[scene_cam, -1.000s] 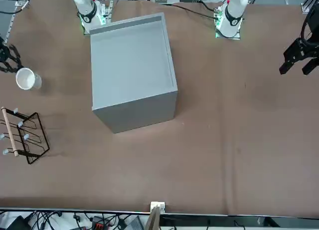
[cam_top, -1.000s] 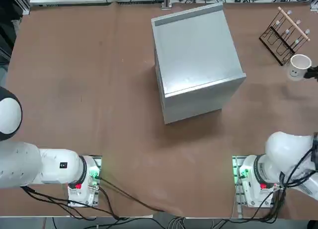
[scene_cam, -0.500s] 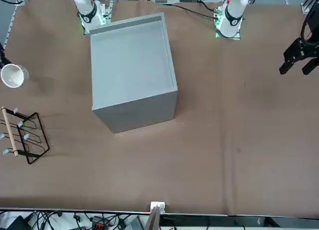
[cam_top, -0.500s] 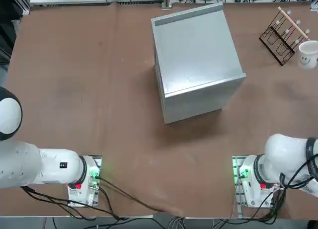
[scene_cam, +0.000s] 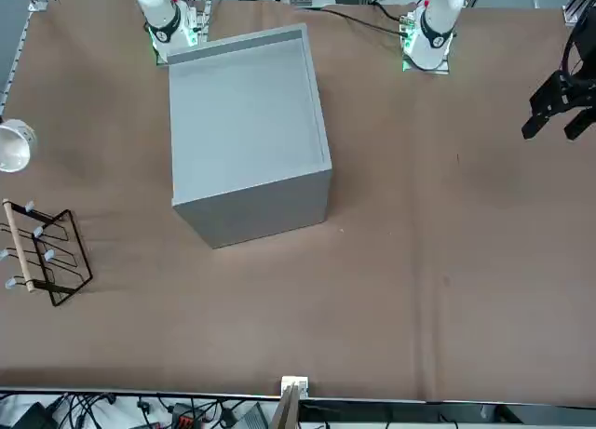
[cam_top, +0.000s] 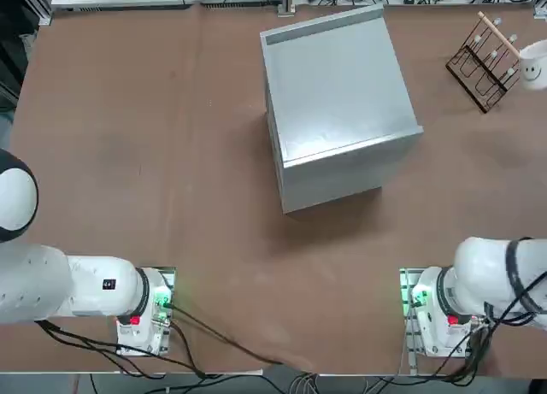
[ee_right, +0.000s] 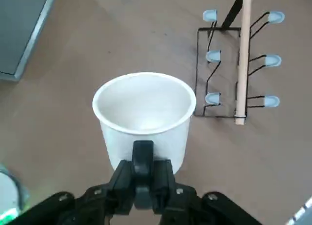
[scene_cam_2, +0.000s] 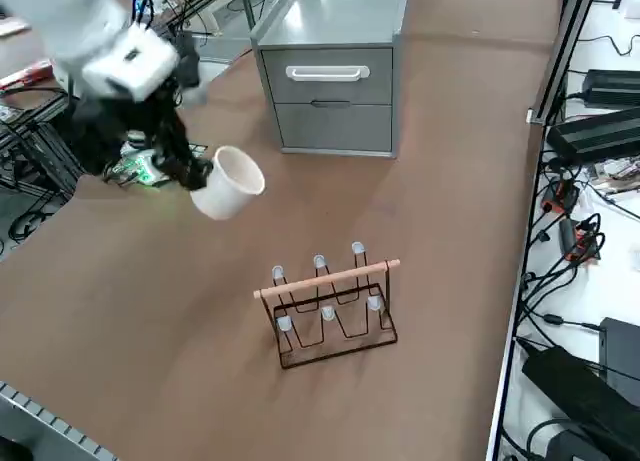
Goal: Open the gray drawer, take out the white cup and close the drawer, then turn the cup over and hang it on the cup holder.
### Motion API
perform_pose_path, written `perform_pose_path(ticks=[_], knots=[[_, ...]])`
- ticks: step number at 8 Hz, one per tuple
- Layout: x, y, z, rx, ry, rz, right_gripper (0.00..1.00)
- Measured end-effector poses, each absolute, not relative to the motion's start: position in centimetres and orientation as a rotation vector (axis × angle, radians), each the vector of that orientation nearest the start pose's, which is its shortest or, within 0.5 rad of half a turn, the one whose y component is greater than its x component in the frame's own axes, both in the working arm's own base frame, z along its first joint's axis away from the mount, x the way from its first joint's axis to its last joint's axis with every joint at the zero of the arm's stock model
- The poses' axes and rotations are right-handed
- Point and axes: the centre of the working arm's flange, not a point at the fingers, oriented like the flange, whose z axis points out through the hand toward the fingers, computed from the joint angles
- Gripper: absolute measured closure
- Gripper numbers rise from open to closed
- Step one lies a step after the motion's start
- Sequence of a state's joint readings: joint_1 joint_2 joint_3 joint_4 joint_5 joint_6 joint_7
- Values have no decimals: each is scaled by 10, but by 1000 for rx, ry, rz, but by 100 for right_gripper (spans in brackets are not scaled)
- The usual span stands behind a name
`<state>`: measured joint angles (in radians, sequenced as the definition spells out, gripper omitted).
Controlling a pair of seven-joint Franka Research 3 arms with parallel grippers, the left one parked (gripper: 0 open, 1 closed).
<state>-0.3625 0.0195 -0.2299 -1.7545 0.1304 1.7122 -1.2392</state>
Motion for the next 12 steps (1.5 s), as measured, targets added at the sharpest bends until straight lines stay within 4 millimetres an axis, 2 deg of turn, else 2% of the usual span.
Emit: perform_pose_path(ticks=[1,3,6,8,10,12], knots=[[483,-287,552,-2897,-887,-49,81],[498,-259,561,-2954,-833,39,81],[520,-204,562,-3038,-810,193,81],[528,-176,562,-3114,-844,319,81],[535,-159,557,-3198,-936,479,81],[538,-149,533,-3247,-1056,698,81]])
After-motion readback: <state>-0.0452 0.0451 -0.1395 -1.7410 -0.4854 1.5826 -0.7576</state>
